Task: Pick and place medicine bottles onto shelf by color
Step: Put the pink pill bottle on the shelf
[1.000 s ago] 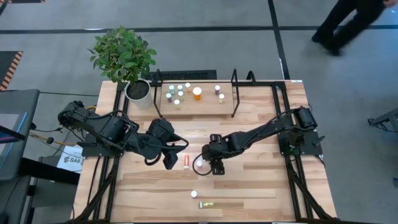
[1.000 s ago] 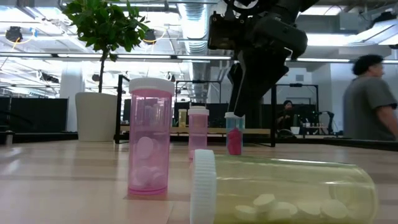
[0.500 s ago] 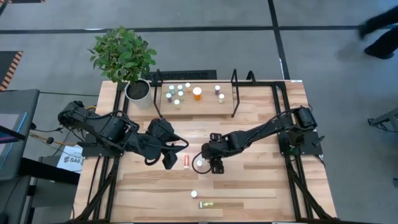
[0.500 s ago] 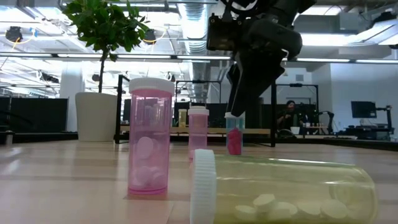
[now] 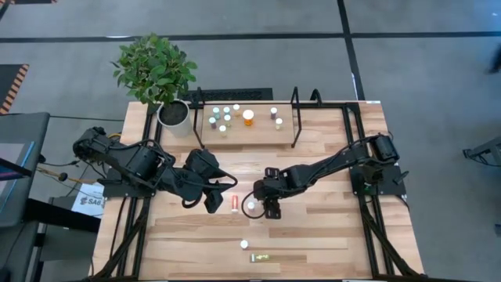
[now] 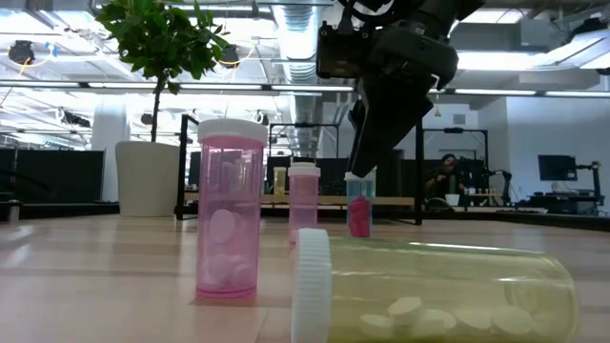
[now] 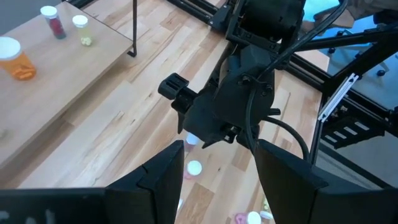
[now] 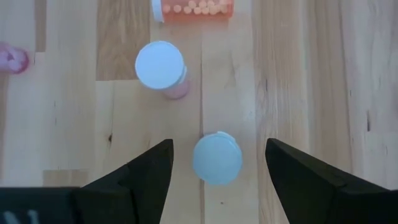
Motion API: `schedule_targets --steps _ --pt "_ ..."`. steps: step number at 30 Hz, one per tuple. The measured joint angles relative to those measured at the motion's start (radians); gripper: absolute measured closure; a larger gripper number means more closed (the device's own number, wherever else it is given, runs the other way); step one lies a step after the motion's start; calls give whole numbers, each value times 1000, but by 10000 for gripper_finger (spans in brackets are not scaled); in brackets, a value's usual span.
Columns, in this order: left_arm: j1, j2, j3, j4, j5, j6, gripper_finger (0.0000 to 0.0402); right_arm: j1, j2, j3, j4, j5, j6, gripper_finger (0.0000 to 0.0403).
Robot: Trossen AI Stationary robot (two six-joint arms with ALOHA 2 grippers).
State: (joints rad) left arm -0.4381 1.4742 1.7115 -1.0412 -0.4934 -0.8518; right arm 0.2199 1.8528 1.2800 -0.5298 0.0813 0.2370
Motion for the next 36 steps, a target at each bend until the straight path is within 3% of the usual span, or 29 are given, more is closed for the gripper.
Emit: schedule_targets --steps 21,36 --pt "0 0 0 1 -4 -1 219 -5 19 1 -2 21 72 135" --pt "0 0 0 0 -4 0 219 -5 19 1 3 -3 70 257"
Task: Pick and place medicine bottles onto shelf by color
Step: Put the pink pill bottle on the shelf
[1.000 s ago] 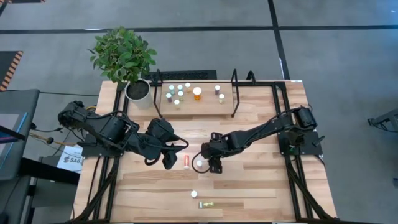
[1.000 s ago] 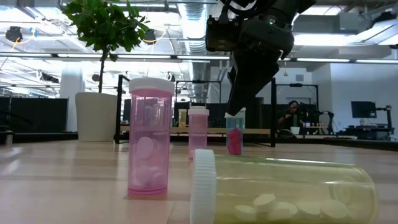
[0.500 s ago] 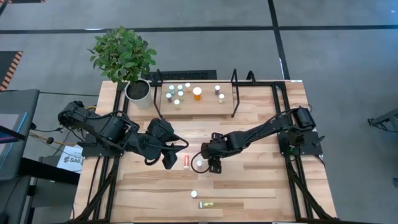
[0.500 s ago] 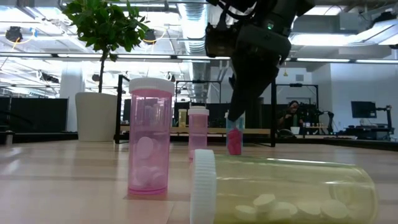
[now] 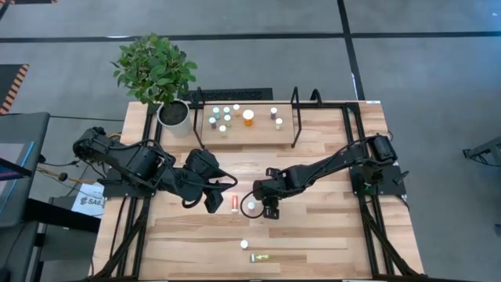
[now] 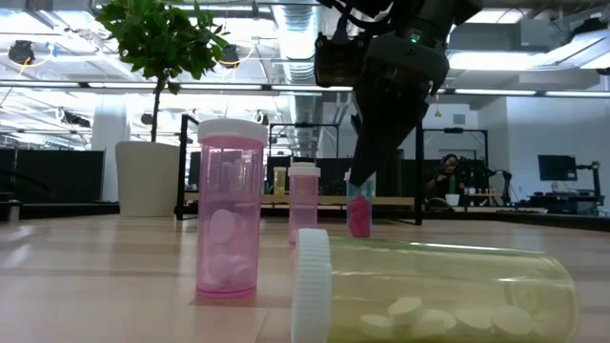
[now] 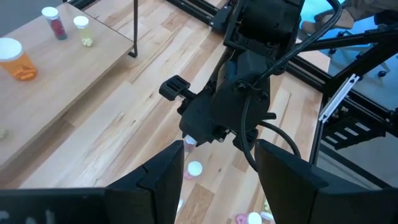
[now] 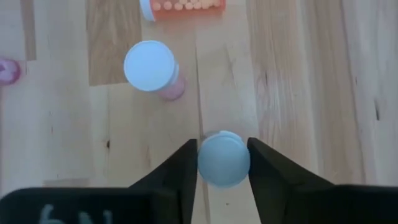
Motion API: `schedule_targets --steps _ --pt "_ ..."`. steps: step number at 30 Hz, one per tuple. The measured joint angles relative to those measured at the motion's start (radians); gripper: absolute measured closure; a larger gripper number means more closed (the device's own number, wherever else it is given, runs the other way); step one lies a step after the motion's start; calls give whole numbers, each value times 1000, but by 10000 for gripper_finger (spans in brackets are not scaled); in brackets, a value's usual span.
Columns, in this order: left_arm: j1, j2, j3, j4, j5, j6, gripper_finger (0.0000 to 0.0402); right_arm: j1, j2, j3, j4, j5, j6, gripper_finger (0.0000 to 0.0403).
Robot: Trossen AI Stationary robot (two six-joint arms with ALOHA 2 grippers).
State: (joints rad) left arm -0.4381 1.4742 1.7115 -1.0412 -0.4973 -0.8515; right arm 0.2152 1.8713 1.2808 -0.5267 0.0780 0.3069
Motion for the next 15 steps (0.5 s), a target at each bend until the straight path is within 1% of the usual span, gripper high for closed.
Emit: schedule_targets --steps 3,7,11,15 --pt "0 0 0 0 0 0 219 -1 0 0 1 0 -1 271" --pt "0 0 0 0 0 1 219 -8 -1 0 0 -2 -1 276" --pt "0 0 0 0 1 1 219 -15 -1 2 -6 -4 -1 267" --pt "0 0 0 -1 2 1 219 -24 -1 43 -50 -3 -34 257"
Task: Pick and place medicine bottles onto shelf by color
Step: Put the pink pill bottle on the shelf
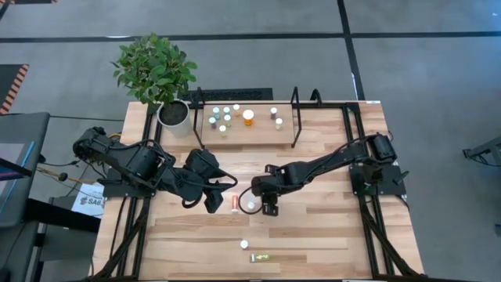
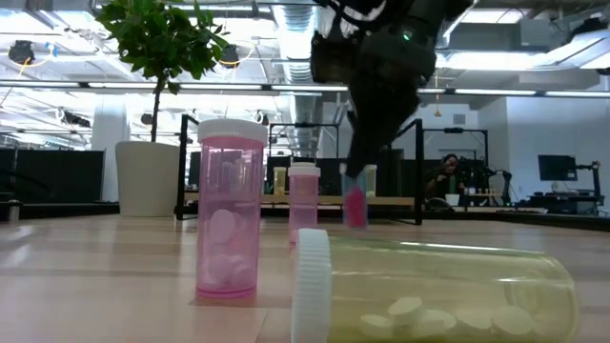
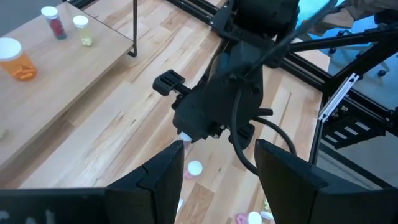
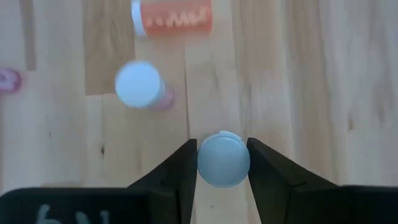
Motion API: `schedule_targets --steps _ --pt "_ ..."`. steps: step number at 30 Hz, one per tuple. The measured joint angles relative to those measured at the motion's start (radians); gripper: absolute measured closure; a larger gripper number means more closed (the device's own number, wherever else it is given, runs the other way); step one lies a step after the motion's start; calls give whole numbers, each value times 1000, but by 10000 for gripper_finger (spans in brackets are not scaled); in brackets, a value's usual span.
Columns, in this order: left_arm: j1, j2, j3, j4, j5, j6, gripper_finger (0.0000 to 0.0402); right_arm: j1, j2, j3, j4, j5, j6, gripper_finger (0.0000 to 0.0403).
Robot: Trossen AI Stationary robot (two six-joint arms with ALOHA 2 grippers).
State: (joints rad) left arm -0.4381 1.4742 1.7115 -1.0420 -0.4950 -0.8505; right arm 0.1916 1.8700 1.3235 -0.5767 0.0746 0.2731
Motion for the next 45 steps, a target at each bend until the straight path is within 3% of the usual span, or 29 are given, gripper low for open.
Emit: schedule_targets --steps 9,22,34,45 --pt "0 0 0 -23 0 0 219 -60 -1 112 -116 1 -128 268" --pt "20 -31 0 -146 -12 24 219 -274 -1 212 -219 3 -180 259" --pt "144 -117 0 -182 -14 235 219 -517 -1 280 -205 5 -64 258" --pt "288 -135 0 -169 -9 290 219 -645 -1 280 -145 6 -84 263"
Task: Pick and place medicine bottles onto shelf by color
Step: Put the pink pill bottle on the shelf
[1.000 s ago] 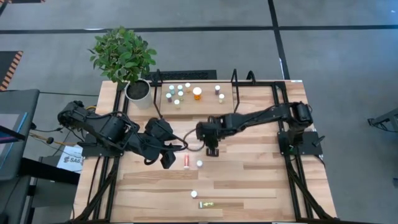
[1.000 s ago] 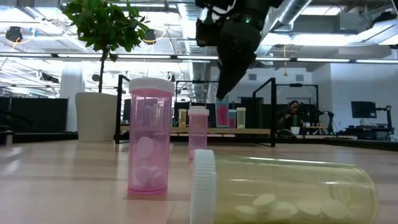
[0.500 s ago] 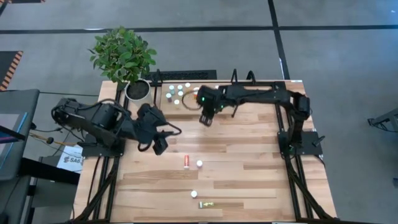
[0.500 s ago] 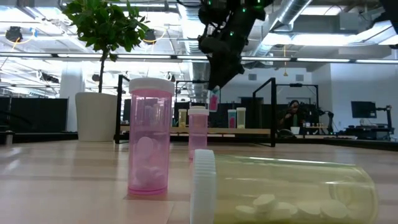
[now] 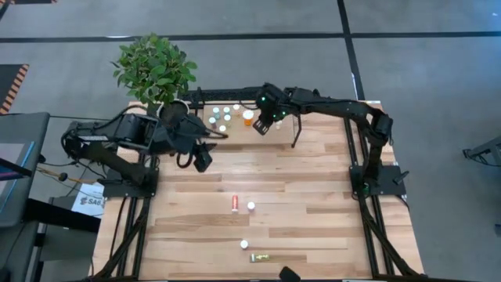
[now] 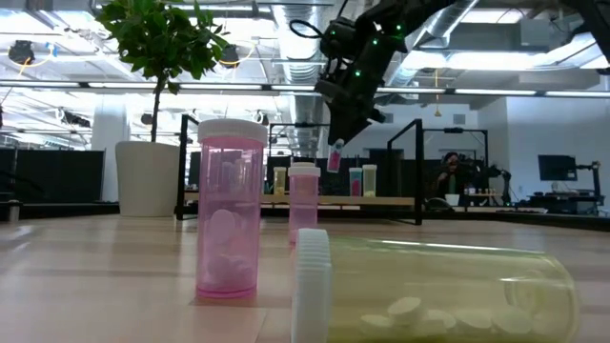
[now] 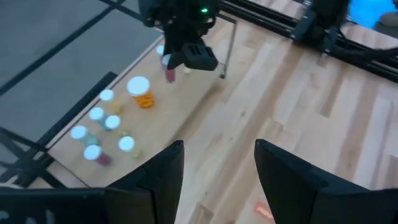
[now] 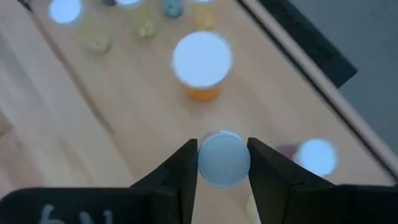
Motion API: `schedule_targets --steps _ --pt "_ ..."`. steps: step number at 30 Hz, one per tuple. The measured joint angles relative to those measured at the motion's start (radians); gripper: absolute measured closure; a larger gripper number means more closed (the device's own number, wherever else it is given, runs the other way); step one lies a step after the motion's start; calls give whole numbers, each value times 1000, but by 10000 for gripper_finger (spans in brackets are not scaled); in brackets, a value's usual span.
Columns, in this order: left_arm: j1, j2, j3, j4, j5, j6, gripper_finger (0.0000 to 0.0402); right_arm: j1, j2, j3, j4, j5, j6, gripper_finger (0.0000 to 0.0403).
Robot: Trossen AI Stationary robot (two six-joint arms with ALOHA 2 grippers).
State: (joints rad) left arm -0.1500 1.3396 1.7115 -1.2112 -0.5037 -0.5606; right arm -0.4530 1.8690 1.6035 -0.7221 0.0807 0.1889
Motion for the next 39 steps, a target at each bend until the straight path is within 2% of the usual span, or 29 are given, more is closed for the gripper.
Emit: schedule_targets --steps 9,17,22,28,39 --pt "111 0 0 16 0 -1 219 -38 0 0 65 1 -227 262" --pt "164 1 0 30 8 0 219 -54 0 -13 149 0 -373 264" --pt "179 1 0 30 9 0 219 -74 29 -18 215 0 -381 262" --pt "179 2 0 33 10 0 219 -110 87 -1 188 -3 -358 264" --pt "187 2 0 43 24 -9 219 -113 84 19 144 -6 -332 264"
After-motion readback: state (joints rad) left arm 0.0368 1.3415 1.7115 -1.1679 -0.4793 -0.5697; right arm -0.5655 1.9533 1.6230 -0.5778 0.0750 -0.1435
